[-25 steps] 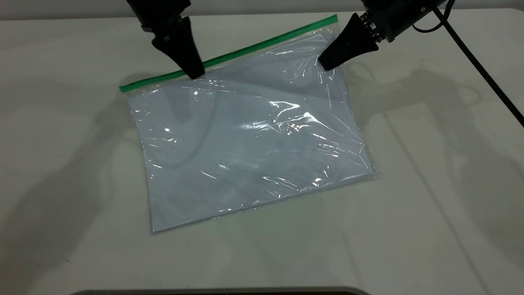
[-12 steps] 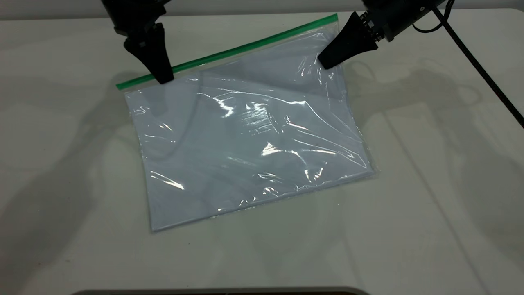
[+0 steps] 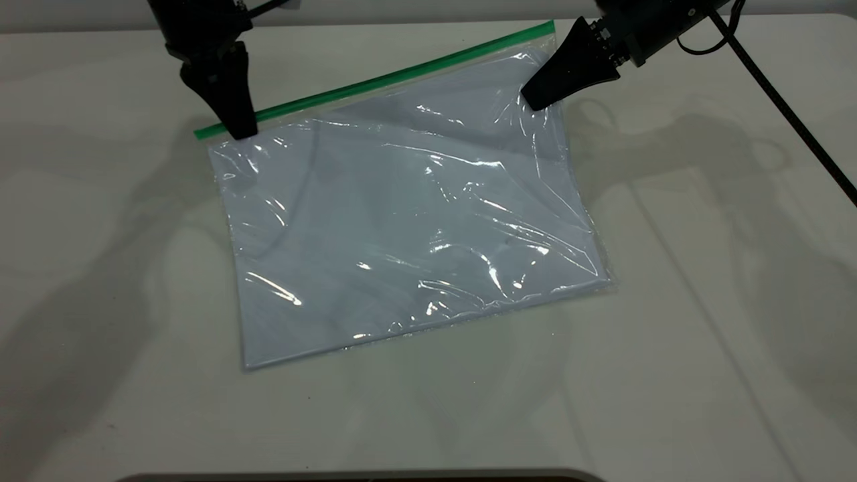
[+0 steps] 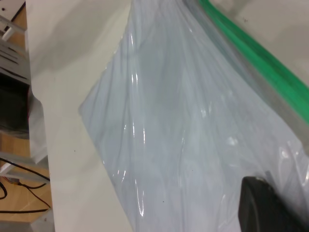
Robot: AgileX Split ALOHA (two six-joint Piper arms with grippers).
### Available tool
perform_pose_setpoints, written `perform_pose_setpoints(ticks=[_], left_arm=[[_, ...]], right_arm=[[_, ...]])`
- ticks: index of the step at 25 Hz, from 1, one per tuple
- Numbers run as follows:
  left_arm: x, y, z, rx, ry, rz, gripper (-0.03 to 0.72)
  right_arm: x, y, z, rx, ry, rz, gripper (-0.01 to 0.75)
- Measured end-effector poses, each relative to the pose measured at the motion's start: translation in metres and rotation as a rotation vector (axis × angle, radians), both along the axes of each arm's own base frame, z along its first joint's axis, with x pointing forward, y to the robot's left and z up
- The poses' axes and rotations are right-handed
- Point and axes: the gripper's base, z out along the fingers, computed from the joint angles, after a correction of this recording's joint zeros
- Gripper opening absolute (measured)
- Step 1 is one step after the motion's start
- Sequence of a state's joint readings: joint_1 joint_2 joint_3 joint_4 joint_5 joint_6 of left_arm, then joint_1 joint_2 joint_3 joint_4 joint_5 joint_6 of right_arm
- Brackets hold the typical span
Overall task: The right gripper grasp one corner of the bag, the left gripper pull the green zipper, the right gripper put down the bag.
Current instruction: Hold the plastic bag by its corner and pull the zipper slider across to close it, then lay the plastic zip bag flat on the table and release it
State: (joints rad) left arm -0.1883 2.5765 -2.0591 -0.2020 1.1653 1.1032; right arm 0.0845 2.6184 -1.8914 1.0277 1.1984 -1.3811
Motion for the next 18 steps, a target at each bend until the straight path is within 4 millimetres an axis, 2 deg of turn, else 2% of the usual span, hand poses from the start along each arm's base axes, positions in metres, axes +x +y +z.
perform_pose_setpoints(ticks=[8, 12, 15, 18], left_arm=[[0.001, 0.005, -0.001, 0.052, -0.008, -0.014, 0.048], [0.001, 0.006, -0.001, 0.065, -0.01, -0.014, 0.062], [0.002, 0.016, -0.001, 0.128, -0.018, -0.009, 0.106], [0.004, 0.023, -0.001, 0.155, -0.019, 0.02, 0.203]], right_arm=[[0.002, -0.008, 0.0, -0.003, 0.021, -0.03, 0.043], [0.003, -0.009, 0.0, -0.008, 0.017, -0.04, 0.088], [0.004, -0.018, -0.002, -0.031, 0.018, -0.057, 0.202], [0.006, -0.023, -0.003, -0.044, 0.022, -0.078, 0.361]])
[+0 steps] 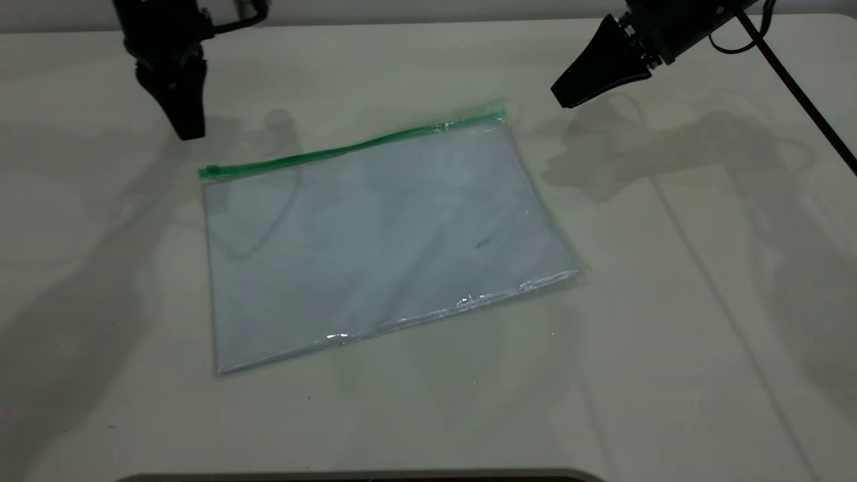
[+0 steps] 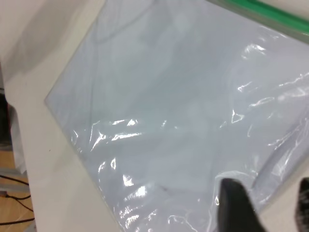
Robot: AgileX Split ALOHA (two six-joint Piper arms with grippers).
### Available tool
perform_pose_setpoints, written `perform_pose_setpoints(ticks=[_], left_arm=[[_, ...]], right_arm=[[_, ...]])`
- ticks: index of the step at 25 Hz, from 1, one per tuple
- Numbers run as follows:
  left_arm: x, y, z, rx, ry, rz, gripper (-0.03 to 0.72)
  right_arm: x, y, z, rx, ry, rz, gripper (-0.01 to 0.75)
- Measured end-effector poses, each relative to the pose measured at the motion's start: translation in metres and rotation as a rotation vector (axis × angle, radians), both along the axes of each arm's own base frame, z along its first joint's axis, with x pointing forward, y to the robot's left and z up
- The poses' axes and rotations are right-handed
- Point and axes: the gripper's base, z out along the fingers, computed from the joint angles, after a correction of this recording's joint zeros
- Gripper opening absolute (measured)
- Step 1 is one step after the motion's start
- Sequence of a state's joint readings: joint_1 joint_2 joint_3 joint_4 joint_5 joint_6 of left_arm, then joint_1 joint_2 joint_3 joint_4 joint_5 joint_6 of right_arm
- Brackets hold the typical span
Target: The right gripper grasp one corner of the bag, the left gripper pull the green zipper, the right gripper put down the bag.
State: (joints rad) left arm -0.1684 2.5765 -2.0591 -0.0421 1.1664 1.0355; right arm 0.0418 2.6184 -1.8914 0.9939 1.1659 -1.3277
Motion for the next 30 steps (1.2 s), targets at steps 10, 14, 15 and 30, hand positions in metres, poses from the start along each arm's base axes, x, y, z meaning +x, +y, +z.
perform_pose_setpoints(ticks=[10, 14, 15, 30], left_arm=[[0.019, -0.007, 0.028, -0.016, -0.108, 0.273, 0.575], [0.039, -0.01, 0.07, -0.058, -0.255, 0.454, 0.58], [0.042, -0.01, 0.082, -0.068, -0.29, 0.502, 0.578], [-0.003, 0.011, 0.26, -0.122, -0.625, 0.841, 0.575]], right_arm=[[0.029, -0.011, 0.032, -0.181, 0.006, -0.119, 0.59], [0.049, -0.018, 0.077, -0.278, -0.039, -0.202, 0.57], [0.053, -0.021, 0.087, -0.309, -0.055, -0.229, 0.568], [0.018, -0.044, 0.254, -0.448, -0.195, -0.534, 0.558]])
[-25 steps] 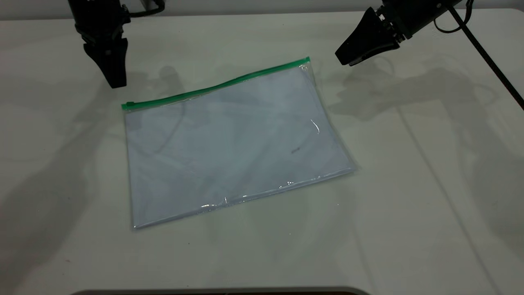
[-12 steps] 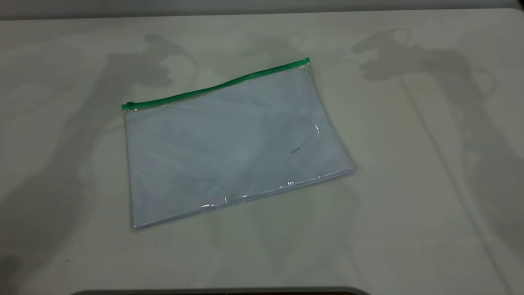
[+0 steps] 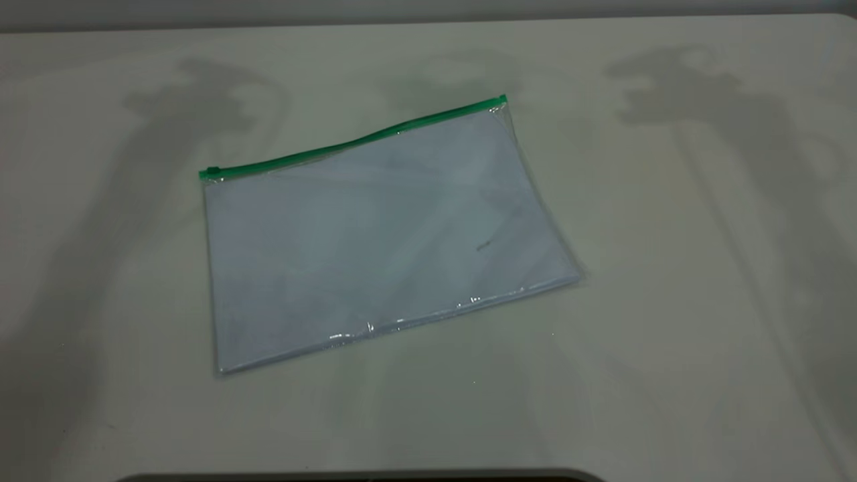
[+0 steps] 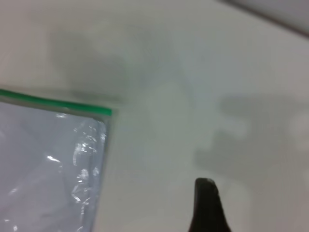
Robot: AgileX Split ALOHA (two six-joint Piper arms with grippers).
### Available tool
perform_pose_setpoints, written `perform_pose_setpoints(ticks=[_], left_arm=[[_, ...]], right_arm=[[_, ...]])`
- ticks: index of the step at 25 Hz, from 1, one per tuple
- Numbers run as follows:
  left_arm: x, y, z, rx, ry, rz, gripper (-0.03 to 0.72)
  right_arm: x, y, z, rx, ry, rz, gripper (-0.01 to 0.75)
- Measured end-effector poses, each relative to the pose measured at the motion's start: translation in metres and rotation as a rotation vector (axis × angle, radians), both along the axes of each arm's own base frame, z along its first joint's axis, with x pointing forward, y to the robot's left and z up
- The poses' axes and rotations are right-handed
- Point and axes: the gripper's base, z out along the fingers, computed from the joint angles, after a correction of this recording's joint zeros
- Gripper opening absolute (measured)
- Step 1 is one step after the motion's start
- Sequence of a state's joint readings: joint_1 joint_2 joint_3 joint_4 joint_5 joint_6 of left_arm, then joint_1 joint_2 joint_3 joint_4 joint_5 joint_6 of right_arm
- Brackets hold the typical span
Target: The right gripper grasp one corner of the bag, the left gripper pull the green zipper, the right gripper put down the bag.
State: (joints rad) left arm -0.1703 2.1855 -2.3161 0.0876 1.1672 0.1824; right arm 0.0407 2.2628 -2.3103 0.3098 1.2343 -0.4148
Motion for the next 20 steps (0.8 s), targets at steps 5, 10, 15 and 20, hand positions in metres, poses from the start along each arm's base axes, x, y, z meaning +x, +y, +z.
perform_pose_setpoints(ticks=[5, 10, 15, 20], left_arm=[[-0.054, 0.009, 0.049, -0.012, -0.031, 0.012, 0.575], [-0.122, 0.021, 0.095, -0.025, -0.098, 0.014, 0.575], [-0.186, 0.032, 0.128, -0.04, -0.182, 0.014, 0.575], [-0.243, 0.042, 0.151, -0.065, -0.274, 0.023, 0.575]], right_arm=[[-0.063, -0.003, 0.096, -0.011, -0.165, 0.016, 0.541], [-0.141, -0.005, 0.173, 0.004, -0.329, 0.03, 0.537], [-0.225, -0.006, 0.209, 0.031, -0.42, 0.036, 0.537], [-0.286, -0.008, 0.204, 0.036, -0.426, 0.048, 0.535]])
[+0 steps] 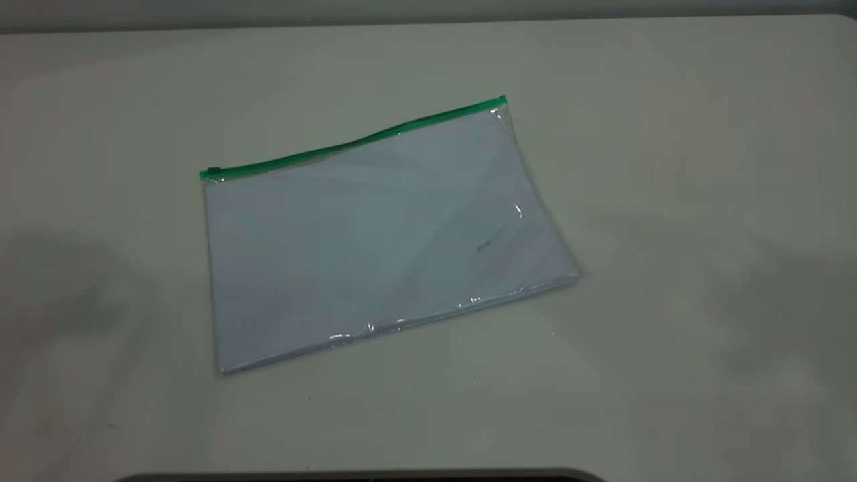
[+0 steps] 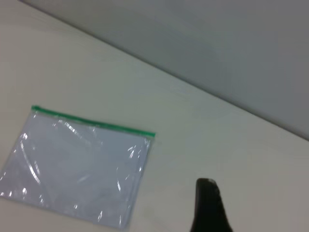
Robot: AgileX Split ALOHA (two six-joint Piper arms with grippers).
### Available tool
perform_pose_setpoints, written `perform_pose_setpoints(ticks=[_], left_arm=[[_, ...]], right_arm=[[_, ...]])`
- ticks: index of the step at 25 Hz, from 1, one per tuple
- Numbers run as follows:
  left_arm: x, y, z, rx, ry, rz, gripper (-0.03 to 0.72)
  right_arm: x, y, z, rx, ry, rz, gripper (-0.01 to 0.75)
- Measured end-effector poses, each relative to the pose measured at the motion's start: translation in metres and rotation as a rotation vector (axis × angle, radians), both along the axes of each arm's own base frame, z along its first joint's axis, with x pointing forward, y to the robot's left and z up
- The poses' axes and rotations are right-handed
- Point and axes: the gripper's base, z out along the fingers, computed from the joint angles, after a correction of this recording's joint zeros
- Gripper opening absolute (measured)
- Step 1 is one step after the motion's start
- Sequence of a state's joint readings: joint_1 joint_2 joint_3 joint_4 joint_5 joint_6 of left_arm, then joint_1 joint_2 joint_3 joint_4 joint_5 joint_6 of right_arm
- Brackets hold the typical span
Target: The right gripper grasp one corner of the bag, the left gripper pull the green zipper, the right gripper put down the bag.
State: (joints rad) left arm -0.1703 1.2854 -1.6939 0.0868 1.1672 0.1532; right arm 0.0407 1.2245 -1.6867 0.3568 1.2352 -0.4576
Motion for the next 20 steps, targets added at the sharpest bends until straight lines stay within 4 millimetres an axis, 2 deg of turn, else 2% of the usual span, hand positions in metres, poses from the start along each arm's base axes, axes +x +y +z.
perform_pose_setpoints(ticks=[4, 8, 13, 20], left_arm=[[-0.051, 0.009, 0.003, -0.04, -0.052, 0.026, 0.575], [-0.101, 0.017, -0.011, -0.06, -0.076, 0.035, 0.575], [-0.153, 0.024, -0.05, -0.076, -0.071, 0.032, 0.575], [-0.202, 0.032, -0.113, -0.08, -0.058, 0.031, 0.575]], right_arm=[[-0.043, 0.0, -0.01, 0.004, -0.013, 0.017, 0.535], [-0.081, 0.001, -0.031, 0.037, 0.005, 0.032, 0.535], [-0.116, 0.003, -0.074, 0.077, 0.073, 0.051, 0.535], [-0.175, 0.001, -0.126, 0.079, 0.038, 0.054, 0.535]])
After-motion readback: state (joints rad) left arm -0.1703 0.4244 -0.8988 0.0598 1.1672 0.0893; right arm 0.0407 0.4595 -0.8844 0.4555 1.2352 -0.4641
